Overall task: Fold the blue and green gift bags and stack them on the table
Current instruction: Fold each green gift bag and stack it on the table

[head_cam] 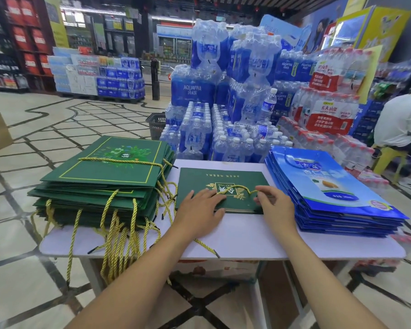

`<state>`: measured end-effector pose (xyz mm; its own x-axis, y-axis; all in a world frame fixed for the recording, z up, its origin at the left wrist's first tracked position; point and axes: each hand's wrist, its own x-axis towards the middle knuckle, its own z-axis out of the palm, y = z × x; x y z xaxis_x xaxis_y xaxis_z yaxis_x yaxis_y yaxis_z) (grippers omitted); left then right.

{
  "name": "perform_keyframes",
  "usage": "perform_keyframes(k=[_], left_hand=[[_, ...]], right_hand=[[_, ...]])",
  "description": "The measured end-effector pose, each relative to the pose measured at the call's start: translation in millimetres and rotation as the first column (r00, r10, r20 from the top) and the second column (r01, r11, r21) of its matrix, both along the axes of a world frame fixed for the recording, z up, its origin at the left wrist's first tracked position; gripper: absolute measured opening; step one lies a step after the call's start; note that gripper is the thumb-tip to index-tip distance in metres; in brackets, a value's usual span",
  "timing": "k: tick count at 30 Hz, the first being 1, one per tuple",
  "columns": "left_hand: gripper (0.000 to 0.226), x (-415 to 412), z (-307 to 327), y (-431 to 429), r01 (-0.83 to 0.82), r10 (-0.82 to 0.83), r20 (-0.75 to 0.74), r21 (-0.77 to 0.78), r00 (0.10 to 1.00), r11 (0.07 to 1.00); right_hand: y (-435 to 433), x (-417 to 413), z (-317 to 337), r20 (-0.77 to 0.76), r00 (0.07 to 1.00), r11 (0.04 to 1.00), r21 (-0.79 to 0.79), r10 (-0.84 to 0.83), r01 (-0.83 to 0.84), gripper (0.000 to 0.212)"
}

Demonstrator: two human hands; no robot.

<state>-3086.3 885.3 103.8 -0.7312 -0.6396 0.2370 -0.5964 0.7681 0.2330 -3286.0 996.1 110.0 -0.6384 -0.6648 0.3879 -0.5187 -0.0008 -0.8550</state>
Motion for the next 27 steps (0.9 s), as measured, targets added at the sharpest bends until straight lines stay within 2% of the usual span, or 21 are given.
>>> perform_keyframes(k=[4, 9, 15, 27], left_hand=[[0.049, 0.3, -1.1, 0.3, 0.0, 0.0, -0.02, -0.001, 1.0, 1.0], [0.049, 1.2, -1.1, 1.4, -0.002, 0.002, -0.015, 0.012, 1.0, 1.0], [0.052, 1.2, 3.2, 3.2, -0.003, 0.003, 0.007, 0.039, 1.0, 0.999], [0.05, 1.5, 3.1, 3.2, 0.002, -0.003, 0.014, 0.056, 1.0, 0.998]], right_hand=[[3.1, 0.4, -1.7, -0.115, 0.992, 0.996, 0.054, -0.058, 0.064, 0.014], [4.4, 3.3, -3.5, -0.168, 0.985, 0.992, 0.115, -0.034, 0.054, 0.009], [3.5, 2.9, -6.0, -0.177, 0.984, 0.984, 0.177, 0.004, 0.028, 0.007], [-0.1, 3.5, -6.6, -0.205, 0.978, 0.969, 0.235, -0.028, 0.077, 0.004]])
